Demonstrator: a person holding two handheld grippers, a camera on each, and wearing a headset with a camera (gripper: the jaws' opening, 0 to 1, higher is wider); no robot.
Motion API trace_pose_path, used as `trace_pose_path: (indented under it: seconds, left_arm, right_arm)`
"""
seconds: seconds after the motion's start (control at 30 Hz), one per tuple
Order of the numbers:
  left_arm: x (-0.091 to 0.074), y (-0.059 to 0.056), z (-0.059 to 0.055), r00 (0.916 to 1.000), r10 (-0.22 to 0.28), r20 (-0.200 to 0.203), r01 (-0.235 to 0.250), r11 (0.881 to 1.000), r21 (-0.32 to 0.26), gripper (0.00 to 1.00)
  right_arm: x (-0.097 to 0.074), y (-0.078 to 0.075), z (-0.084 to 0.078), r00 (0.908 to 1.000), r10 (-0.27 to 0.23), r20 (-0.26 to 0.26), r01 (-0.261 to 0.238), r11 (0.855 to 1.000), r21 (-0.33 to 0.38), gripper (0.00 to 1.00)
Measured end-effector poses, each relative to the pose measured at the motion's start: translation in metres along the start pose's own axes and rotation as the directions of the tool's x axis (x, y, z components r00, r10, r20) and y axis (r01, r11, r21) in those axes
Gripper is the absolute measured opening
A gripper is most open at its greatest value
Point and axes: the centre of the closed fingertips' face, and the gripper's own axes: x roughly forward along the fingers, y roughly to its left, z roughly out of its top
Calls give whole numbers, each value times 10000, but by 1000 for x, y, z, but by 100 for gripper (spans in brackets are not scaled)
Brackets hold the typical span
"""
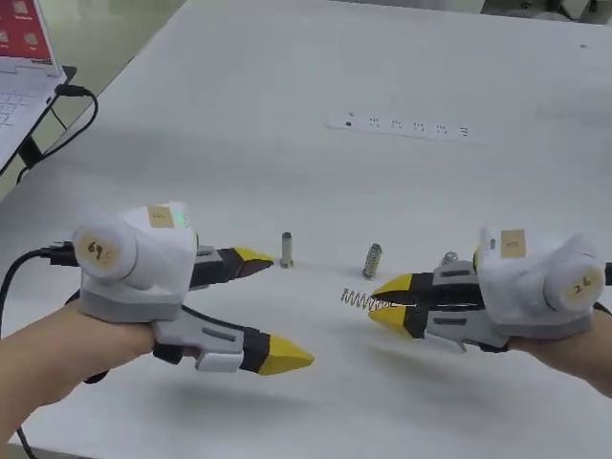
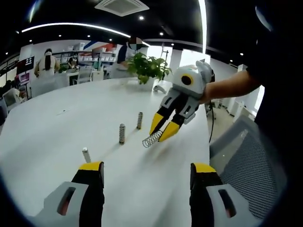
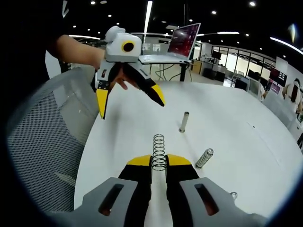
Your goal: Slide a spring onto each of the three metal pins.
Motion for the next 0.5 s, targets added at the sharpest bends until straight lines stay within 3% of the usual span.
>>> trace_pose_path:
  seconds: [0.17, 0.5]
  left_arm:
    - [11, -8, 6, 9992, -395, -13, 395, 9991, 178, 60]
    - [33, -18, 15, 9971, -763, 79, 760, 9966, 321, 42]
  right_arm:
    - [-5, 10, 3, 9987, 503, -49, -504, 9981, -361, 8]
    - [-12, 16, 8, 9965, 836, 41, -833, 9949, -567, 8]
